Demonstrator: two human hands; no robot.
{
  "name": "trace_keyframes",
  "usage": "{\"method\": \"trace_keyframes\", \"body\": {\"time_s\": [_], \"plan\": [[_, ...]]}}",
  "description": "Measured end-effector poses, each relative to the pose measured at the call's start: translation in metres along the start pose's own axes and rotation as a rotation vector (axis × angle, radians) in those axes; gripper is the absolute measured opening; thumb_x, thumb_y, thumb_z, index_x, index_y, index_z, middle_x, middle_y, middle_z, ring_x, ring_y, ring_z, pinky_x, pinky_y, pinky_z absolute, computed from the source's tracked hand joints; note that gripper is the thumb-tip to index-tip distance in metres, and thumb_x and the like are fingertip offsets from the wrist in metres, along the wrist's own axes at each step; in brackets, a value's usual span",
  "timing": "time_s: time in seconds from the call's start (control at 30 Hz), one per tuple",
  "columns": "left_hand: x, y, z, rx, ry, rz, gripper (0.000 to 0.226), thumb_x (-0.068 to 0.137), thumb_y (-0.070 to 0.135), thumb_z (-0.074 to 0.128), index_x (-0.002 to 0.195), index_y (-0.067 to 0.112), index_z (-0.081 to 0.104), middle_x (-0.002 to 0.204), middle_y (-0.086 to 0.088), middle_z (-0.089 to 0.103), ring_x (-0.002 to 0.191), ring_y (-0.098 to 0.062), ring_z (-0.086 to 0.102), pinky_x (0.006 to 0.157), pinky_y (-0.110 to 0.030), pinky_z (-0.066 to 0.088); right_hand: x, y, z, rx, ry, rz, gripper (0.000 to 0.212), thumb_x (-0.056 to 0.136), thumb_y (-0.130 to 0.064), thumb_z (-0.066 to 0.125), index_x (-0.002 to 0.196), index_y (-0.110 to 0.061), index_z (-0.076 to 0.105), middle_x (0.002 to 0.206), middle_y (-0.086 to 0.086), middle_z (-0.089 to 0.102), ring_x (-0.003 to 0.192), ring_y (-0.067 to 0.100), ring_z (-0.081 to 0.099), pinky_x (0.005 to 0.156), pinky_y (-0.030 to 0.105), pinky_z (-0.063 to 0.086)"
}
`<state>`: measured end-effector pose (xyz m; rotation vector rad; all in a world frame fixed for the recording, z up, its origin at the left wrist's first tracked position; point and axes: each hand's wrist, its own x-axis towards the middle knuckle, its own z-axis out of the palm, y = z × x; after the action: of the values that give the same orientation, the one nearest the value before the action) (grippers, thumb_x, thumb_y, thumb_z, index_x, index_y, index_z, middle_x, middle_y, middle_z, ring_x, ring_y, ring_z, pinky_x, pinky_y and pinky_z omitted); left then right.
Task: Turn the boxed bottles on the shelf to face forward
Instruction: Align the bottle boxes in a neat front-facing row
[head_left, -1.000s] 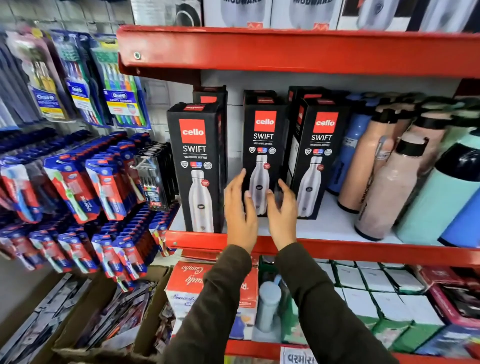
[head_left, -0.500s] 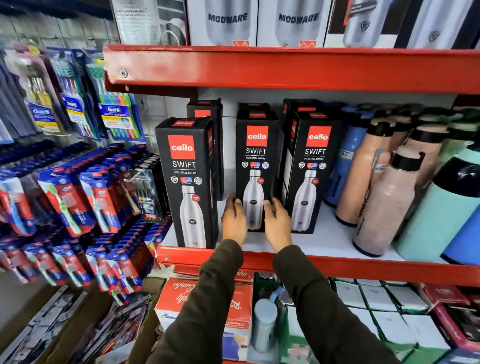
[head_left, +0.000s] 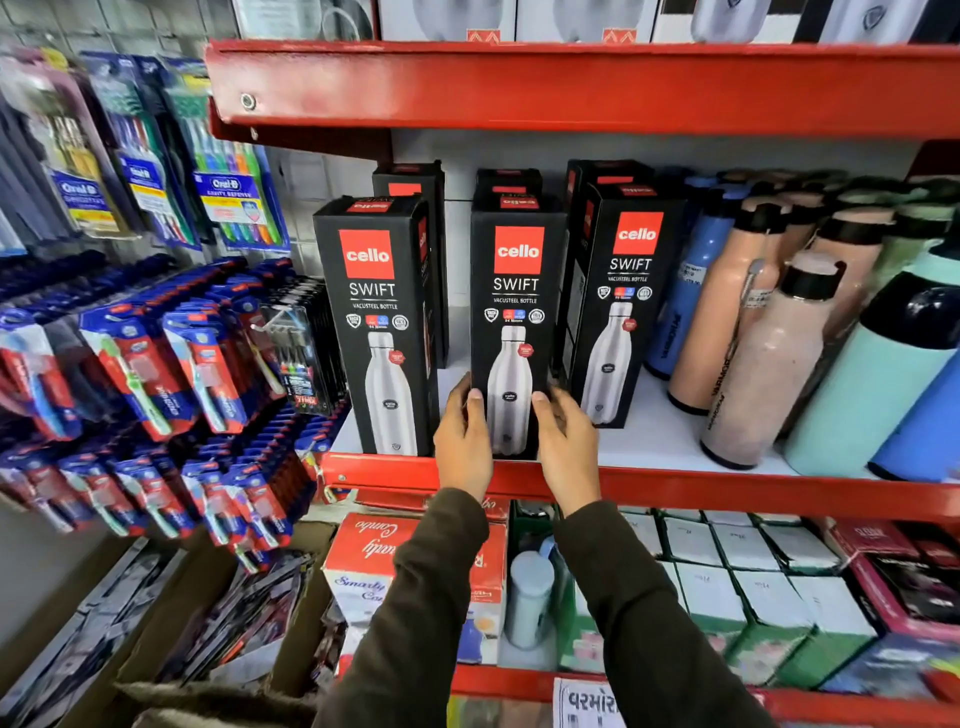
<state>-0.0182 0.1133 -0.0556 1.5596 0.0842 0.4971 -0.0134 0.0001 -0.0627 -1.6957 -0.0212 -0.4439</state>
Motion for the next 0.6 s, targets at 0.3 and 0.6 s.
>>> {"method": "trace_keyframes", "body": {"time_s": [0.3, 0.6], "plan": [[-0.018, 0.001, -0.014, 0.021, 0.023, 0.007, 0.037, 0.102, 0.028, 0.045, 0.137, 0.02, 0.054, 0.119, 0.018, 0.053, 0.115, 0.001, 0.047, 0.077, 0.013, 0.027, -0.026, -0.004, -0.005, 0.069, 0.019, 0.011, 0.032, 0.097, -0.031, 0.057, 0.127, -0.022, 0.061, 0.102, -0.024, 0.063, 0.092, -0.024, 0.057, 0.078, -0.002, 0.042], [-0.03, 0.007, -0.007, 0.002, 0.079, 0.089, 0.037, 0.103, 0.019, 0.043, 0.139, 0.016, 0.05, 0.135, 0.006, 0.055, 0.127, -0.01, 0.05, 0.105, -0.009, 0.036, -0.029, -0.006, -0.013, 0.01, 0.006, -0.022, 0.033, 0.099, -0.034, 0.052, 0.13, -0.023, 0.059, 0.117, -0.006, 0.064, 0.095, -0.019, 0.056, 0.082, 0.001, 0.045]]}}
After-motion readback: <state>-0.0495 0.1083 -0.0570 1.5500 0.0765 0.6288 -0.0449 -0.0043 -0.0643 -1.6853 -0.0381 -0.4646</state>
